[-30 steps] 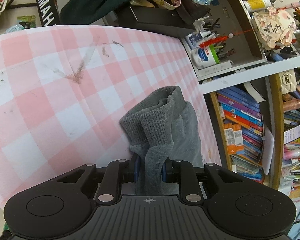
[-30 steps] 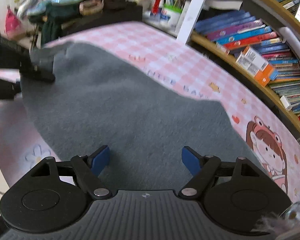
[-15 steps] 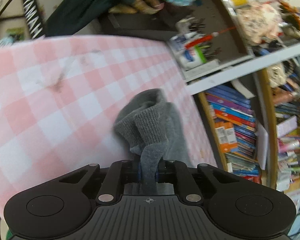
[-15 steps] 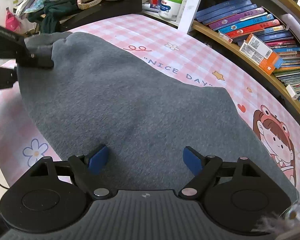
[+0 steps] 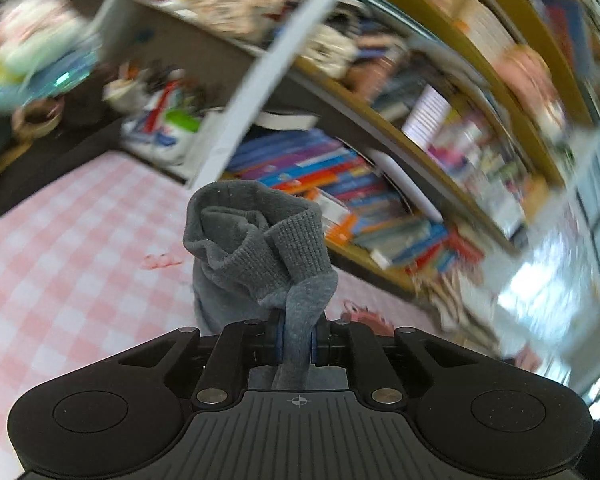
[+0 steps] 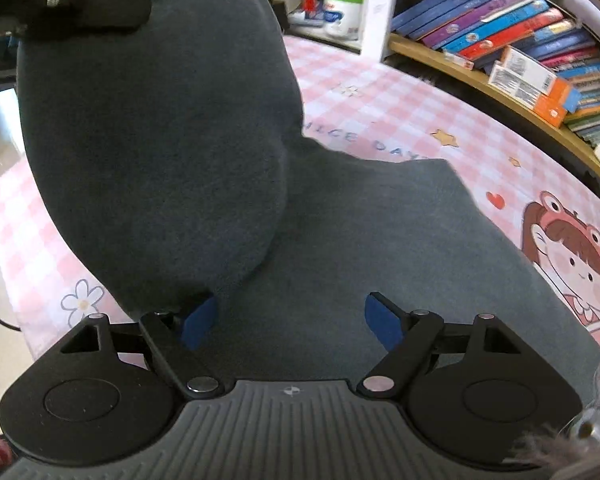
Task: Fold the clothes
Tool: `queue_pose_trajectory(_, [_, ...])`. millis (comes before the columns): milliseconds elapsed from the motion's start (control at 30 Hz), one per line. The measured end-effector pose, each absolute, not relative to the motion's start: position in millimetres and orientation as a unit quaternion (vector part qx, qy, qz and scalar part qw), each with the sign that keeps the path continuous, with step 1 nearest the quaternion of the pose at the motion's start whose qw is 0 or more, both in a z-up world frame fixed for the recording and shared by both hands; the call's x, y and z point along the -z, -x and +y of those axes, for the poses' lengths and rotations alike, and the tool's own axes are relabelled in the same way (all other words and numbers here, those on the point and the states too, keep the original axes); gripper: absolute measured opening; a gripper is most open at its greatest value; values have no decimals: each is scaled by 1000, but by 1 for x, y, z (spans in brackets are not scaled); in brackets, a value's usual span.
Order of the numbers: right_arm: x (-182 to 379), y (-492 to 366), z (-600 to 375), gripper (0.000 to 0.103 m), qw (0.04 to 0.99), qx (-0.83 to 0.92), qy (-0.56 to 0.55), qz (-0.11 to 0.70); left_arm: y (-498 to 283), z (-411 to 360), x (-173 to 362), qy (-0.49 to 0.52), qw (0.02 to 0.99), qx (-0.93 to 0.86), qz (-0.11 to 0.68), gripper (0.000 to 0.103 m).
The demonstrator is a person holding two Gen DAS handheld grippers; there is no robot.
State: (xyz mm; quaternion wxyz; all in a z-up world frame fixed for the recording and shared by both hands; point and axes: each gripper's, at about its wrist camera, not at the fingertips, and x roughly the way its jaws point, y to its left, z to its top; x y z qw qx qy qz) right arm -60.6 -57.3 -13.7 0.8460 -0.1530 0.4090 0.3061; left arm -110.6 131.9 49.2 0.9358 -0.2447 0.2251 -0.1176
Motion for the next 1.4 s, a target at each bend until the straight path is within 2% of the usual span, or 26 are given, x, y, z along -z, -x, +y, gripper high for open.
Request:
queue_pose_trajectory(167, [-9,51,-114,80,865,-284,68,408,105,92,-64,173,947,132,235,11])
queue_pose_trajectory(533, [-19,40,-240,79,862,-220,-185,417,85,27,-58,132,932,179,284,13])
queue_pose_trajectory(667, [-8,35,-270,79,819,-227,-302,432,76,-2,-37,137,908,198,344,31])
queue_pose_trajectory(833, [7,32,-279,79,792,-224,-331,462,78,-35,-9,121,860,243,432,37])
queue_pose_trajectory(1100, [29,22,-268,79,751,-224,-362,505,99,6,-33,173,902,179,352,36])
queue_pose_trajectory(1133, [31,20,-267,76,746,-224,-365,510,99,12,-31,173,903,162,357,34])
queue_pose_trajectory(1167, [34,19,-264,69,741,-225,-366,515,98,17,-25,164,903,147,369,33])
queue_pose_trajectory(1200, [36,18,-259,64,740,-225,-358,524,97,20,-18,153,901,136,382,27])
queue_pose_trajectory(1267, [38,16,-251,47,742,-225,-339,533,98,27,-6,149,897,126,396,22])
queue_pose_trajectory(1300, [38,15,-247,44,744,-227,-330,535,99,30,-1,149,895,122,401,20])
queue_pose_trajectory(1333, [36,15,-243,28,746,-235,-324,533,101,34,3,157,894,121,402,19])
queue_pose_trajectory(1367, [34,15,-241,17,746,-245,-323,529,101,36,5,160,893,120,402,18])
queue_pose_trajectory(1400, [30,17,-240,14,750,-255,-320,519,100,35,5,157,893,120,403,18])
